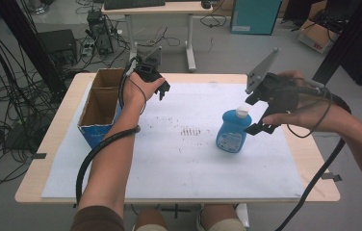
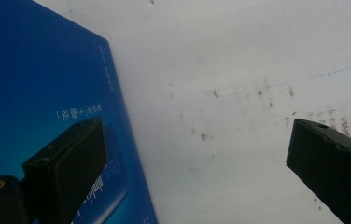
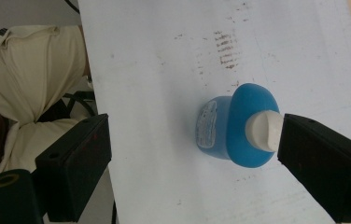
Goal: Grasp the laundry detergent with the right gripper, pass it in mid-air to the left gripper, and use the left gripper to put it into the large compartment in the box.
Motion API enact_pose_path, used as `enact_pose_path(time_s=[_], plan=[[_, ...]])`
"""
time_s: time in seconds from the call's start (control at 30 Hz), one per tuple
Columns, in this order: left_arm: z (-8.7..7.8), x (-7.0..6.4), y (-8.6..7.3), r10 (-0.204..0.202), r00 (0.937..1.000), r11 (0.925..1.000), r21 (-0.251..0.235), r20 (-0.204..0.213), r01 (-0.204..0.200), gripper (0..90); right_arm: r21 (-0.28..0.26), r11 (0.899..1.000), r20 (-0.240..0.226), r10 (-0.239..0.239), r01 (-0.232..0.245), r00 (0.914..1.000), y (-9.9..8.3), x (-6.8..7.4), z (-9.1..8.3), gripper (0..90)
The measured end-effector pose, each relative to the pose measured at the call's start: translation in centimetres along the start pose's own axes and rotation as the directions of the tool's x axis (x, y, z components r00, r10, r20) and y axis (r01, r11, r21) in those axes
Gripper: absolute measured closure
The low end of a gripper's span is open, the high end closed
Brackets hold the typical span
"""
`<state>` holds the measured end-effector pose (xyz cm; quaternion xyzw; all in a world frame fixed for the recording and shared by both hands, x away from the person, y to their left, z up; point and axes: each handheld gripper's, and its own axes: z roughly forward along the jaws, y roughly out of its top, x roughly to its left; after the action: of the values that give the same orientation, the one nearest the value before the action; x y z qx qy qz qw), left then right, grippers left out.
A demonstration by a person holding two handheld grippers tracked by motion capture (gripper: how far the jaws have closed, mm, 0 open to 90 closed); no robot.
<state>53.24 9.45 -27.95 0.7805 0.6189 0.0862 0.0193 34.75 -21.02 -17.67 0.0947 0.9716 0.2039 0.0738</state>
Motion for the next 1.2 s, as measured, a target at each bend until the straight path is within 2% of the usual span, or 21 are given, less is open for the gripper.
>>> enact_pose_path(time_s=[0.3, 0.43, 0.47, 0.67, 0.7, 0.83, 1.2], plan=[[-0.1, -0.2, -0.2, 0.002, 1.0, 1.0, -0.001, -0.002, -0.002, 5.6, 0.002, 1.0, 0.015, 0.022, -0.022, 0.9996, -1.3, 0.2, -0.2, 9.7], [-0.2, -0.2, -0.4, 0.007, 1.0, 1.0, 0.0, -0.007, -0.007, 5.6, -0.005, 0.999, 0.02, 0.049, -0.049, 0.9986, -2.1, 0.3, -0.3, 9.7], [-0.2, -0.2, -0.4, 0.011, 0.9999, 0.9999, 0.001, -0.009, -0.011, 5.6, -0.007, 0.999, 0.021, 0.042, -0.042, 0.9989, -2.3, 0.2, -0.3, 9.7], [-0.4, -0.3, -0.5, 0.01, 0.9999, 0.9999, -0.004, -0.008, -0.01, 5.6, -0.01, 0.997, 0.027, 0.072, -0.071, 0.9971, -3.3, 0.3, -0.3, 9.6], [-0.4, -0.3, -0.5, 0.011, 0.9999, 0.9999, -0.006, -0.008, -0.011, 5.6, -0.015, 0.996, 0.031, 0.092, -0.091, 0.9953, -3.6, 0.4, -0.2, 9.6], [-0.6, -0.3, -0.7, 0.01, 0.9999, 0.9999, -0.011, -0.008, -0.01, 5.6, -0.016, 0.996, 0.037, 0.092, -0.091, 0.9951, -4.3, 0.3, -0.2, 9.5], [-0.4, -0.2, -0.7, 0.013, 0.9999, 0.9999, -0.008, -0.008, -0.013, 5.6, -0.044, 0.982, 0.06, 0.186, -0.184, 0.9807, -7.3, -0.5, 1.1, 8.8]])
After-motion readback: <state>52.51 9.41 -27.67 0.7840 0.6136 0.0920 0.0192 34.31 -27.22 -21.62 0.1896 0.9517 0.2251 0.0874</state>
